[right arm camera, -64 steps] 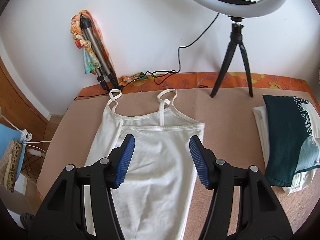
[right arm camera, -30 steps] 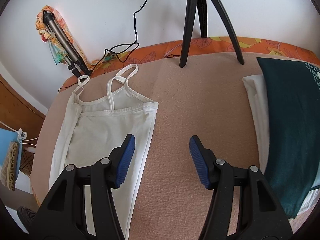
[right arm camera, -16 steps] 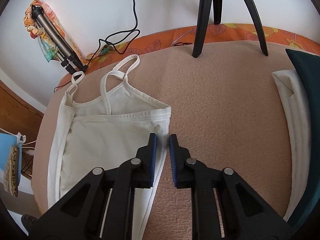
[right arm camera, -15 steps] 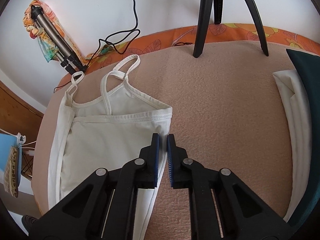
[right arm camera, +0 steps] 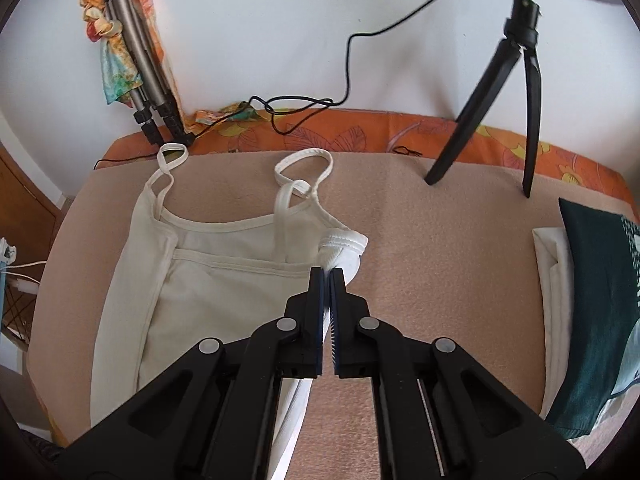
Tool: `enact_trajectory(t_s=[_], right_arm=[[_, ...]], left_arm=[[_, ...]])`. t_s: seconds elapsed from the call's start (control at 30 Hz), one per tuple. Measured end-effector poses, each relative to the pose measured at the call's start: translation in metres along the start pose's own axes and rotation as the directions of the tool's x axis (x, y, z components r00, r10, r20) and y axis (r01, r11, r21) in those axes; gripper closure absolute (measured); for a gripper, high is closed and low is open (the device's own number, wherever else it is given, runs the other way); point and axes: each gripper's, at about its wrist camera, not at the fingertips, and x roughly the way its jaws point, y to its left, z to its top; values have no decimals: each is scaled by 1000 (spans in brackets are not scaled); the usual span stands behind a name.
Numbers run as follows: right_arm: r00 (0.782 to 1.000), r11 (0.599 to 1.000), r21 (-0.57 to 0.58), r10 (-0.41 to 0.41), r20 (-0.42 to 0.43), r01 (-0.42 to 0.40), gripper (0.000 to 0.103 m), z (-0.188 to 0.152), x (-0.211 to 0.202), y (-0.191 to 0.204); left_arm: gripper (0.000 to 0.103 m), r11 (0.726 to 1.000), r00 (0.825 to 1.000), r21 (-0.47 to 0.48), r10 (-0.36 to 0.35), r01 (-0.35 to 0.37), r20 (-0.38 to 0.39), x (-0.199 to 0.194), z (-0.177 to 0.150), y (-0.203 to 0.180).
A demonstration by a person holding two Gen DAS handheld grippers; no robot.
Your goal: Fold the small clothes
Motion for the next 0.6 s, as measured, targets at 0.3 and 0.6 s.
enact_trajectory(t_s=[0.3,0.6], right_arm=[[994,982,-159,-104,-30,98,99,16,17,88],[982,943,-292,-182,-58,157,100,1,61,149]], left_arm=[[98,995,999,-99,29,-26,34,-20,-6,30],[98,985,998,-168,47,-40,33,-23,-15,55]])
